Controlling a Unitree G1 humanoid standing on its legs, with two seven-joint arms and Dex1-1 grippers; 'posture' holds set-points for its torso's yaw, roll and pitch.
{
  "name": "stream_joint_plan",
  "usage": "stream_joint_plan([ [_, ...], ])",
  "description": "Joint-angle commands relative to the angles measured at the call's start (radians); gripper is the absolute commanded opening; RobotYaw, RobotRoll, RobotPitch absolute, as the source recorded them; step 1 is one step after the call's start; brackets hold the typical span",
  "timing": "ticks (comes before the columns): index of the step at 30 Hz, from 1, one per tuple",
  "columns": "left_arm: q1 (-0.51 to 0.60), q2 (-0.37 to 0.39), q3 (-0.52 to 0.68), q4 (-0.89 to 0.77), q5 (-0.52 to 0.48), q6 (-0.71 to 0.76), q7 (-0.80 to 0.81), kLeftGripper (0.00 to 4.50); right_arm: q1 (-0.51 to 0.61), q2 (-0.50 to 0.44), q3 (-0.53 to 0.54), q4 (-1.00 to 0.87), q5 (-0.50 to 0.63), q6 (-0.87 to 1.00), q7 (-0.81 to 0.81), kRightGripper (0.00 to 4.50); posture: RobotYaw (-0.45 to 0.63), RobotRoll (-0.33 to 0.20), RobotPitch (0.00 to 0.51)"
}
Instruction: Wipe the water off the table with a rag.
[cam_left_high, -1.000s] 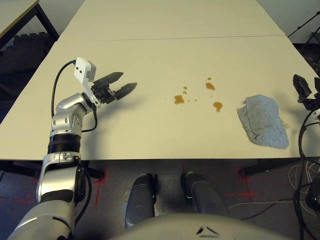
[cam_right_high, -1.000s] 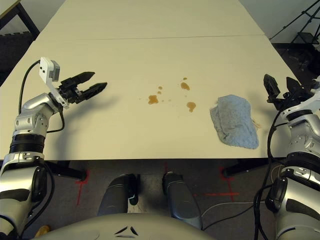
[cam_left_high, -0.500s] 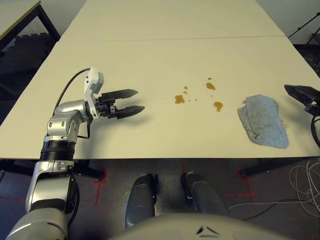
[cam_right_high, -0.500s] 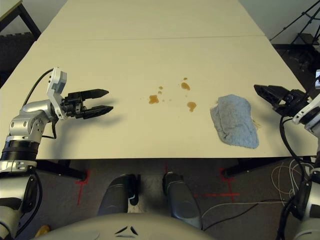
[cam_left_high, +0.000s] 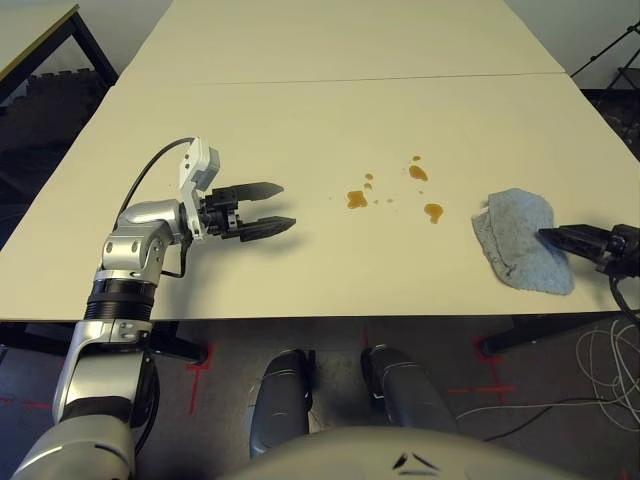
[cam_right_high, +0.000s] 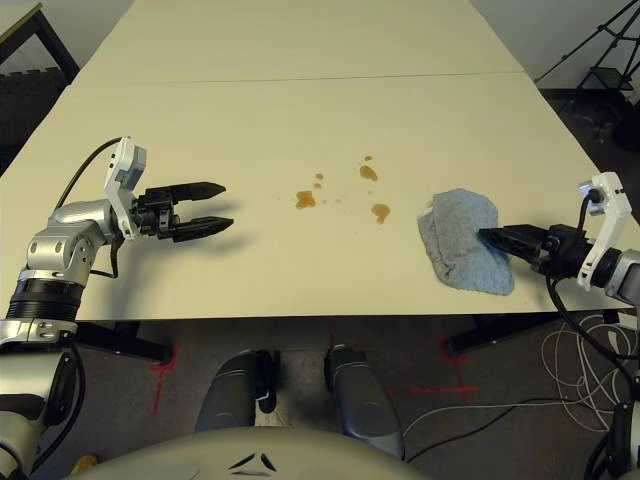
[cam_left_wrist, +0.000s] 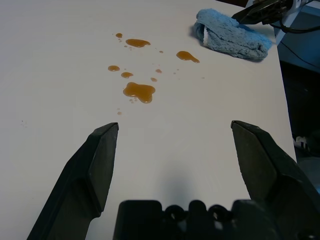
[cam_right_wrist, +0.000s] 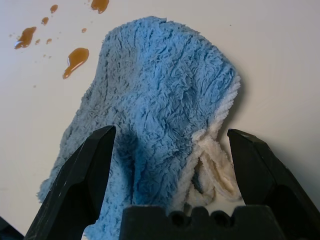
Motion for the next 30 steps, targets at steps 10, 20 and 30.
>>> stream_joint_plan([
  [10, -0.009, 0.002, -0.008, -0.032, 0.005, 0.015, -0.002, 4.50, -0.032, 0.088, 0.072, 0.003, -0.041, -0.006, -0.009, 4.47, -0.21, 0.000, 0.110],
  [20, -0.003, 0.005, -0.002, -0.038, 0.001, 0.015, 0.000, 4.50, -0.048, 0.120, 0.159, 0.011, -0.106, -0.047, -0.004, 4.47, -0.21, 0.000, 0.111],
  [30, -0.002, 0.013, -0.002, -0.025, 0.011, 0.001, -0.001, 4.50, -0.074, 0.122, 0.162, 0.012, -0.138, -0.066, -0.030, 1.62, -0.20, 0.000, 0.110],
])
